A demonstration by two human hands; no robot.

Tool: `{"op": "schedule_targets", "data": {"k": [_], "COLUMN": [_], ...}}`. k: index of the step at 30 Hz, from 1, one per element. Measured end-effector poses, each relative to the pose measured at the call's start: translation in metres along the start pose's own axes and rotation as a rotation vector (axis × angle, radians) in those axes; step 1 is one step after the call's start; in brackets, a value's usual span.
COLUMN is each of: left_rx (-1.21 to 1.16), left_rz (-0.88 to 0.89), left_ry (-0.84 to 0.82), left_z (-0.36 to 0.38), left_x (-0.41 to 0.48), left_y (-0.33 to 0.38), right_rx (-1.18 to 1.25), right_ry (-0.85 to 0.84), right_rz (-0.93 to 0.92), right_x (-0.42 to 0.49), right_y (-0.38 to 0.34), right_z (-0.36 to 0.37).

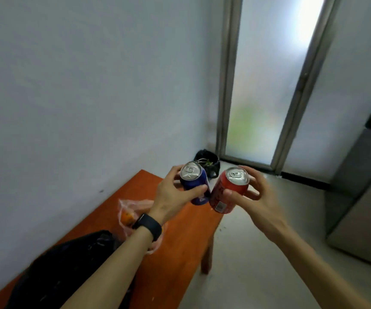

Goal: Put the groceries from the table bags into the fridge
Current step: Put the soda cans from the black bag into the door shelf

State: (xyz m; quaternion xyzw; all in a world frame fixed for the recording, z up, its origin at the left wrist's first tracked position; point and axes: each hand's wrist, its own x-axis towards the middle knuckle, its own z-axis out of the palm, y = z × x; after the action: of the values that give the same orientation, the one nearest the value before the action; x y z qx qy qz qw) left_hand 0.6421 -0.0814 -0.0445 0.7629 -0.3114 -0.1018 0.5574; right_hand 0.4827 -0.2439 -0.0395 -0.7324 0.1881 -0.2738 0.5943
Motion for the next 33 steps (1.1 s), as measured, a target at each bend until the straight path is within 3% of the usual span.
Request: {"op": "schedule_targets", "data": {"k": [8, 20, 27, 33], "left_rx": [-0.187, -0.289, -0.34, -0.337], "left_rz": [0.249, 0.638, 0.822, 0.947], "left_ry": [-0.206, -0.38, -0.384, -0.273], "left_z": [0.176, 0.383, 0.465, 0.524], "left_x": [0.064, 0.148, 0.228, 0.294], "left_y": [0.153, 0.335, 0.436, 0.517], "right_rx": [0.084, -0.105, -0.235, -0.312], "right_ry": [0.341, 0.719, 0.835, 0.893], "right_rz": [-0.125, -0.345, -0.434, -0.541], "right_x": [-0.008, 0.042, 0.103, 0.154], "right_y": [-0.061, -0.123, -0.164, -0.204], "right_z": [-0.201, -0.432, -0.544, -0.63]}}
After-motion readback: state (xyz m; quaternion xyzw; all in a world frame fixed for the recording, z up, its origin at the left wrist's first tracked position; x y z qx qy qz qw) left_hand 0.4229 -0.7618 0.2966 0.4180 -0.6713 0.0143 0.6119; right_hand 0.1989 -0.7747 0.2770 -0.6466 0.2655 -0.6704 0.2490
